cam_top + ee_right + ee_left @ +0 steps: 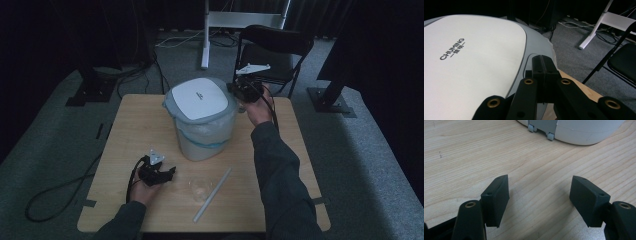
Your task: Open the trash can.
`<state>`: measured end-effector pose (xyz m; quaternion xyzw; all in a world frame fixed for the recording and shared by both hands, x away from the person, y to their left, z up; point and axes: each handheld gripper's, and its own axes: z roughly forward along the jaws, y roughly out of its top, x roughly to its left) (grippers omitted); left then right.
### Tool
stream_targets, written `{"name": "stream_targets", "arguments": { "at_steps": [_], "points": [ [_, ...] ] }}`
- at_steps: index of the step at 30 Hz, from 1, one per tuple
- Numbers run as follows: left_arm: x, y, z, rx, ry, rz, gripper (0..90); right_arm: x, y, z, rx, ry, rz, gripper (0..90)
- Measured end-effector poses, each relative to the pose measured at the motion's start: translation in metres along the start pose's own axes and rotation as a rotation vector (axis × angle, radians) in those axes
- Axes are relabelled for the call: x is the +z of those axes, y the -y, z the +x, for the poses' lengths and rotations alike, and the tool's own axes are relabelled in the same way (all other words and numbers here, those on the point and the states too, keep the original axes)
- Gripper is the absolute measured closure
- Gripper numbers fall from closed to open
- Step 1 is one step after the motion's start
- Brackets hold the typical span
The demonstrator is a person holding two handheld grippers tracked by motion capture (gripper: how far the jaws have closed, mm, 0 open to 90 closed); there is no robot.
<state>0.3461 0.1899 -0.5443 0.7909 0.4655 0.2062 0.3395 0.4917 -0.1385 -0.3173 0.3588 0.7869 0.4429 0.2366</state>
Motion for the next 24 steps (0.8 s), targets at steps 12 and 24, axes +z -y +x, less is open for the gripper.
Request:
{"name": "stream_targets", "arguments": {
  "at_steps": [12,24],
  "points": [
    [0.0,0.0,0.0,0.0,-0.001,0.0,32.5,0.0,0.001,-0.001,-0.002,0.005,0.007,90.0],
    [0.0,0.0,0.0,0.001,0.0,0.0,32.3,-0.012,0.014,-0.011,0.023,0.052,-0.003,85.2]
  ]
}}
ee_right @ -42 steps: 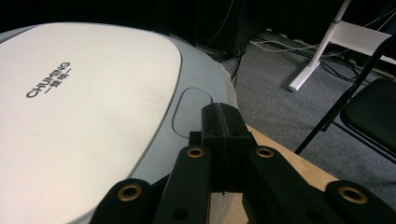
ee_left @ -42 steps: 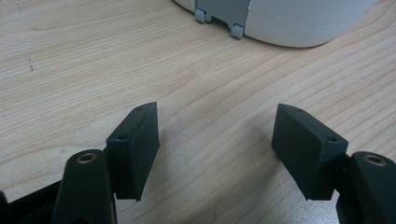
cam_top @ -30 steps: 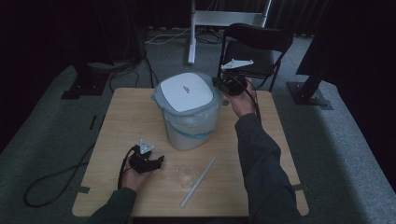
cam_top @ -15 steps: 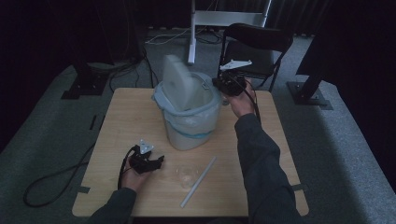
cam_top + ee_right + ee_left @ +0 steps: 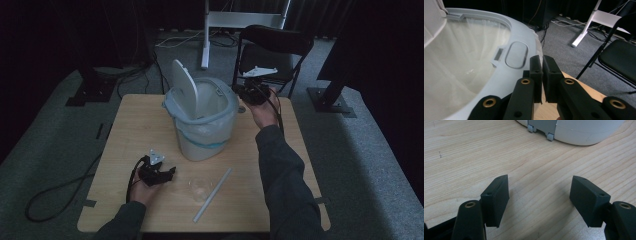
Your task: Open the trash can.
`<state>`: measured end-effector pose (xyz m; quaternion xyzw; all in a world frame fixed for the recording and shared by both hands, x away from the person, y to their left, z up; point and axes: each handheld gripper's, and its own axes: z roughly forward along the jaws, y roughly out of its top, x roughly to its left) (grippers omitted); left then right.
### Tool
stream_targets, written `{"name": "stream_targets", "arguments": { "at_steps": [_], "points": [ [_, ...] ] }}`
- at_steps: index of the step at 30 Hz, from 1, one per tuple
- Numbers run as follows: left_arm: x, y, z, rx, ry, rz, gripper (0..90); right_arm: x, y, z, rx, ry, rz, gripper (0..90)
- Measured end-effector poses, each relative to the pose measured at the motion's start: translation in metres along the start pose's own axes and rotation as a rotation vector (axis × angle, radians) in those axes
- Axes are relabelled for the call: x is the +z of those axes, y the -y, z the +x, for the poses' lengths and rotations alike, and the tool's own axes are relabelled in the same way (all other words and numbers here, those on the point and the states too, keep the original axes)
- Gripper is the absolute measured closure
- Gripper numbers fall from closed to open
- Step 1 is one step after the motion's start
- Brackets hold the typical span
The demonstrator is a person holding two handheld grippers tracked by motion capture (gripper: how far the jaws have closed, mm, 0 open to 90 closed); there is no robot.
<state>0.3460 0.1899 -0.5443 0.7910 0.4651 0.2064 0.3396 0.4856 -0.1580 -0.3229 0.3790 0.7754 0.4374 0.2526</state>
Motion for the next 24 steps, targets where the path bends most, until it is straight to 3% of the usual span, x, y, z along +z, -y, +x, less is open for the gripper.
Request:
{"name": "stream_targets", "arguments": {
  "at_steps": [12,24],
  "points": [
    [0.0,0.0,0.0,0.0,0.0,0.0,32.3,-0.017,0.021,-0.006,0.003,0.041,0.03,81.7],
    [0.0,0.0,0.0,-0.001,0.0,-0.001,32.2,-0.028,0.046,-0.001,-0.003,0.023,0.038,78.9]
  ]
}}
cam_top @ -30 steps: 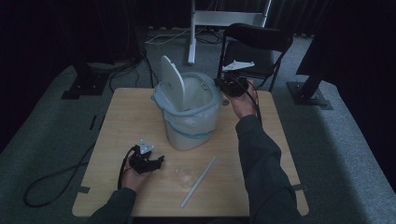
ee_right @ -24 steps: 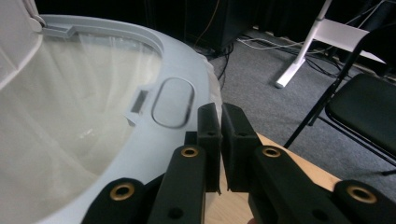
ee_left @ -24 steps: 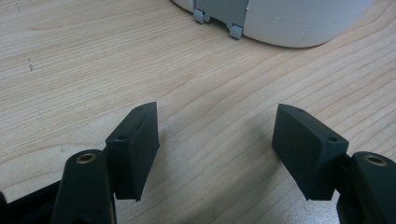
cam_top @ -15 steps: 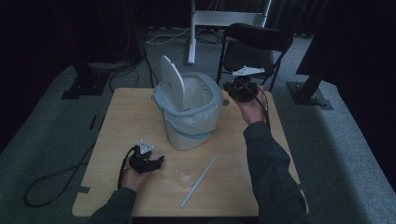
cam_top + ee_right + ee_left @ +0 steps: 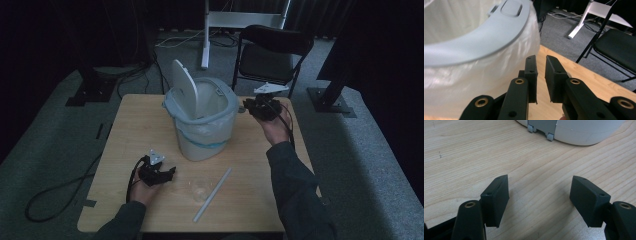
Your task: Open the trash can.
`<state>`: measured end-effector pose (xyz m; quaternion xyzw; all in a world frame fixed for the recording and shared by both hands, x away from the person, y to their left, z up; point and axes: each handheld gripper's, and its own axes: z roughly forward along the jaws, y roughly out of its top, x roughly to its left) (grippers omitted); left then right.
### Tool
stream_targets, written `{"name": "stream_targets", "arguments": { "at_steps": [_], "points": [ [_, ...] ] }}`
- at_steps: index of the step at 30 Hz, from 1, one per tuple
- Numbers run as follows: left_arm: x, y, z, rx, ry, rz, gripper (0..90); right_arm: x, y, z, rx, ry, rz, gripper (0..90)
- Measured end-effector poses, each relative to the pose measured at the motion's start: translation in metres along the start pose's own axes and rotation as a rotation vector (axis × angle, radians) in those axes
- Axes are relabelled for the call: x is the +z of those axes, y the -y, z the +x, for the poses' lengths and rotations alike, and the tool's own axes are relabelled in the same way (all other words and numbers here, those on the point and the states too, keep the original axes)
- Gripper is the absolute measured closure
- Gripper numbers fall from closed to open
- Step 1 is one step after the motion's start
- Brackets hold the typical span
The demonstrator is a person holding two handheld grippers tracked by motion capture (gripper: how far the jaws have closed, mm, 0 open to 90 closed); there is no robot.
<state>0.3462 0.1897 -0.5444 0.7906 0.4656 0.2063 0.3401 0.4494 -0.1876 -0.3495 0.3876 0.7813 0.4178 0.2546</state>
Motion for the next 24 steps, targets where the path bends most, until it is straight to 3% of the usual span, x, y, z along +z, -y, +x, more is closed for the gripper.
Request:
{"name": "stream_targets", "arguments": {
  "at_steps": [14,24],
  "points": [
    [0.0,0.0,0.0,0.003,0.001,0.001,32.1,-0.003,0.028,0.021,-0.039,-0.056,0.023,74.0],
    [0.0,0.0,0.0,0.003,0.001,0.001,32.1,0.004,0.042,0.033,-0.053,-0.085,0.054,69.1]
  ]
}}
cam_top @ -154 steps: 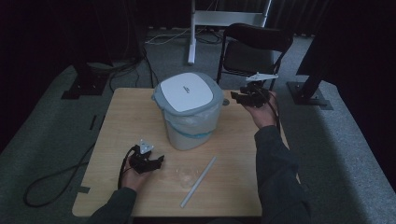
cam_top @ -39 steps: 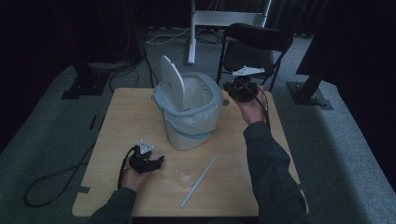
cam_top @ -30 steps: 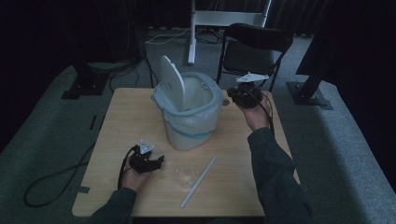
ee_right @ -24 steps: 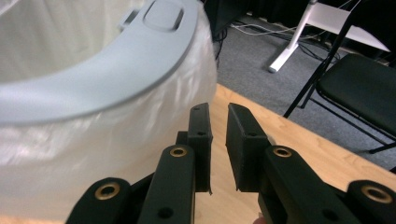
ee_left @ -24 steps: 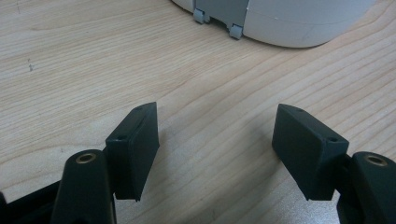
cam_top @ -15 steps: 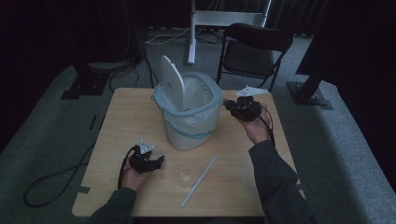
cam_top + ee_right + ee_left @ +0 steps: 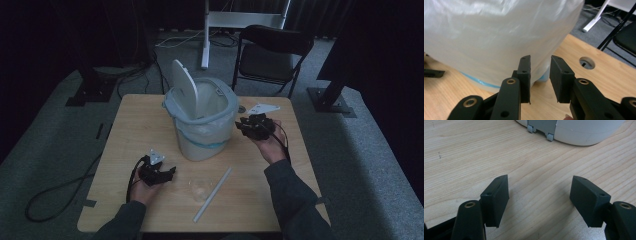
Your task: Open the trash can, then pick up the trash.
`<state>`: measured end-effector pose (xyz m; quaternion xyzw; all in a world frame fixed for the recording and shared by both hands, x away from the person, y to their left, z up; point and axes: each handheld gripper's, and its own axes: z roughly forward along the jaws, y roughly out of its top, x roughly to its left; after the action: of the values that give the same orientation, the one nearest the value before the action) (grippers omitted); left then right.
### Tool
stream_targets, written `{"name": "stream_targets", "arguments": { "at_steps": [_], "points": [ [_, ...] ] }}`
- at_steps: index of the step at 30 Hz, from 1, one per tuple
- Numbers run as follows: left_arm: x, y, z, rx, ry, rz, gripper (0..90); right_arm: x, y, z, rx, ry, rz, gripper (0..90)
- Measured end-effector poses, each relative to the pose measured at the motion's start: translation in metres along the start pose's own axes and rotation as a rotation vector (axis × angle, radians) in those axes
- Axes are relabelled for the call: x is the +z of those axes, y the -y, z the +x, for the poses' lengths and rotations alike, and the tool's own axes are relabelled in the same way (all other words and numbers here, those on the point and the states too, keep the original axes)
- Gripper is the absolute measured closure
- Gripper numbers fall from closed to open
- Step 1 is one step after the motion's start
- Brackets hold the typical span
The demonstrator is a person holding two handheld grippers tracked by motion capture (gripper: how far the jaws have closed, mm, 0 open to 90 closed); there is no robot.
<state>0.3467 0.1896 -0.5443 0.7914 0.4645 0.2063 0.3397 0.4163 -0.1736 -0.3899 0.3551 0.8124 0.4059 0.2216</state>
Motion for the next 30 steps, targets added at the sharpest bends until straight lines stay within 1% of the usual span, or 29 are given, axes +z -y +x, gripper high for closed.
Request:
{"name": "stream_targets", "arguments": {
  "at_steps": [6,13,27,30],
  "points": [
    [0.0,0.0,0.0,0.0,-0.001,0.0,32.1,0.007,0.006,0.006,-0.012,-0.015,0.022,67.9],
    [0.0,0.0,0.0,0.0,0.0,0.0,32.1,0.008,0.01,0.009,-0.021,-0.024,0.035,67.5],
    [0.0,0.0,0.0,0.0,-0.001,0.0,32.1,0.007,0.019,0.024,-0.034,-0.059,0.038,63.8],
    [0.0,0.0,0.0,0.0,-0.001,0.0,32.0,0.006,0.02,0.029,-0.041,-0.071,0.034,62.3]
  ]
}}
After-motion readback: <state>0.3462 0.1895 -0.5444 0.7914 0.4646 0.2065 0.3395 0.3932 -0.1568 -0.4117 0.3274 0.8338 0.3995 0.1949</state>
